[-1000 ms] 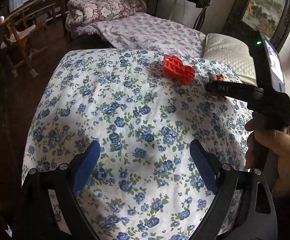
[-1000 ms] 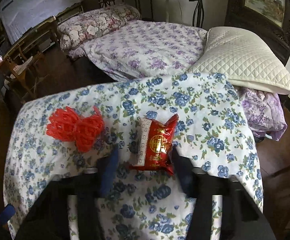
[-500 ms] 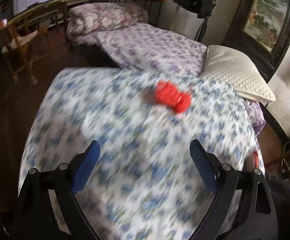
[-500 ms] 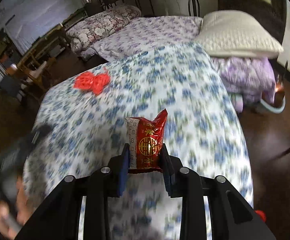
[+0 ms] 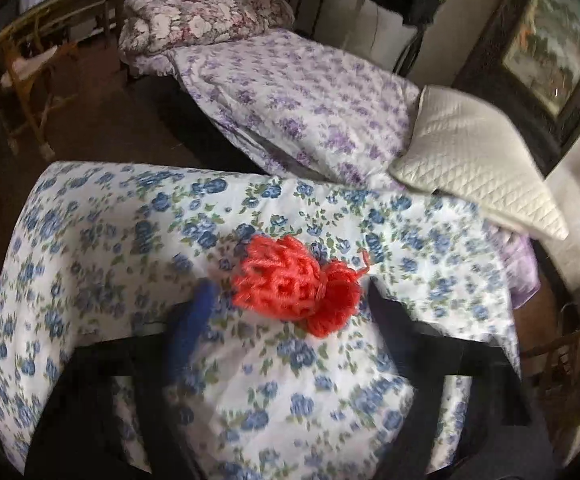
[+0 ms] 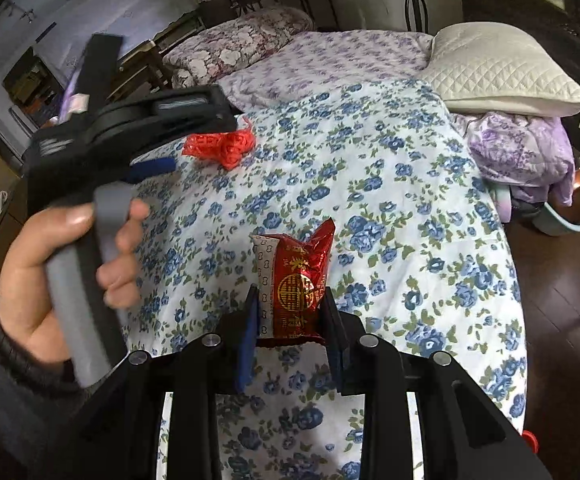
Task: Collect trash
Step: 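Grasp the red mesh net with the left tool and lift it, then carry the red mesh net and snack wrapper down over the red basket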
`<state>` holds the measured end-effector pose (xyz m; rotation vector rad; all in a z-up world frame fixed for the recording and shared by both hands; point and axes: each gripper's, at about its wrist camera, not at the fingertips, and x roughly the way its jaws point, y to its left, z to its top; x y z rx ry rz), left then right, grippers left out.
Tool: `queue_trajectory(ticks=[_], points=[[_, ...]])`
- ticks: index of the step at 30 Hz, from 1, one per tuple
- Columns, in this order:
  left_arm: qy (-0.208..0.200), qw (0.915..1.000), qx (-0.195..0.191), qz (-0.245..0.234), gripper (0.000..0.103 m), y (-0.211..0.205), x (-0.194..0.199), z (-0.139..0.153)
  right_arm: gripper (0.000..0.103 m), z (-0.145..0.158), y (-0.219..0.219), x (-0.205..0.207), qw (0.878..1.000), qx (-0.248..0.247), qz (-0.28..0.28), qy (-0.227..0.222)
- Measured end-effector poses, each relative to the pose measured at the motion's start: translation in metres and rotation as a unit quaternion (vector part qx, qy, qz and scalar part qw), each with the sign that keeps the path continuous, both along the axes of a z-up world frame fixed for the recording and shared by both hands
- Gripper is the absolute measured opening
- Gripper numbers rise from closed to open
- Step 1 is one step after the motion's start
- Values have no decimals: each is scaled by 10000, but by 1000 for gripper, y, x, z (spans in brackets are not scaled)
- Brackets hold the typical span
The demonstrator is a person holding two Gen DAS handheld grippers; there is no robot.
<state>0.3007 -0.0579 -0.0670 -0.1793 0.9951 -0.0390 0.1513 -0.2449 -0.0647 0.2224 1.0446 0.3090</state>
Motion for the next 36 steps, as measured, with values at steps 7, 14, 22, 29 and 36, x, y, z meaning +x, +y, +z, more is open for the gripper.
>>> queue_trajectory(ticks=[7, 14, 22, 29, 36], points=[[-2, 9998, 102, -197, 37, -4, -15, 5, 30, -1, -14, 3, 9996, 109, -248, 18], [-108, 9992, 65, -378, 36, 10, -90, 36, 30, 20, -20, -14, 9986, 151, -414, -276], [-136, 9925, 207, -1196, 36, -39, -173, 54, 30, 34, -51, -78, 9962, -33, -676, -552], [-216, 9790, 396, -1987, 36, -120, -222, 62, 30, 35, -122, -138, 9939, -93, -998, -465], [-172, 9556, 456, -2905, 36, -210, -262, 60, 30, 17, -188, -194, 9875, -164, -1544, -277]])
